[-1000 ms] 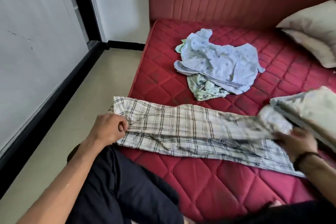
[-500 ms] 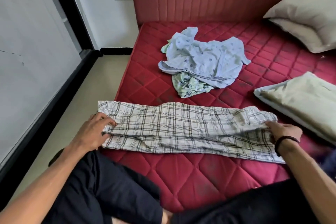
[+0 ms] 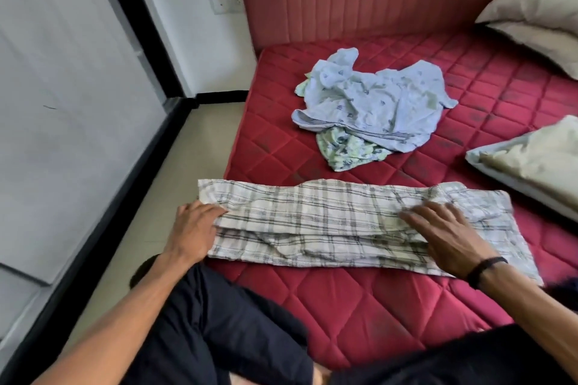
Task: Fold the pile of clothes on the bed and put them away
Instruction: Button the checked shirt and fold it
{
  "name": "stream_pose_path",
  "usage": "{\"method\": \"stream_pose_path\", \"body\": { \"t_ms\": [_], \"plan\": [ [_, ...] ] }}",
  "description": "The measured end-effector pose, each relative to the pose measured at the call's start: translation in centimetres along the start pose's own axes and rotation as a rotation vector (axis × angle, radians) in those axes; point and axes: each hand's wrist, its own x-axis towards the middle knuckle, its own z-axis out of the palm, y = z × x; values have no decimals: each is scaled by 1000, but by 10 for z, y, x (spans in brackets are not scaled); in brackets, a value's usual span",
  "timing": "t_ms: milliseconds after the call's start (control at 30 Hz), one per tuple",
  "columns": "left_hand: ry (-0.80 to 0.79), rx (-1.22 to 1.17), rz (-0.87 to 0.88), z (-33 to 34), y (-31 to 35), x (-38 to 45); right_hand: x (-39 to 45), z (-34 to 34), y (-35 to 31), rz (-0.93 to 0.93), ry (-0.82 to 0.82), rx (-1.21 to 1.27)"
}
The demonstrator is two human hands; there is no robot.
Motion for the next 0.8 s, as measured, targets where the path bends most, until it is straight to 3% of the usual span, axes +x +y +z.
{"method": "stream_pose_path", "body": {
  "t_ms": [100, 300, 533, 700, 800],
  "plan": [
    [-43, -10, -22, -12, -1, -4, 0, 4, -2, 17, 73, -46],
    [-76, 89, 187, -30, -21, -12, -13, -4, 9, 234, 59, -4],
    [-450, 213, 144, -42, 6, -1, -27, -12, 11, 386, -238, -42],
    [-487, 319, 127, -60, 11, 19, -23, -33, 2, 493, -242, -21],
    [-550, 337, 86, -63, 16, 25, -28, -19, 3, 562, -405, 108]
  ]
}}
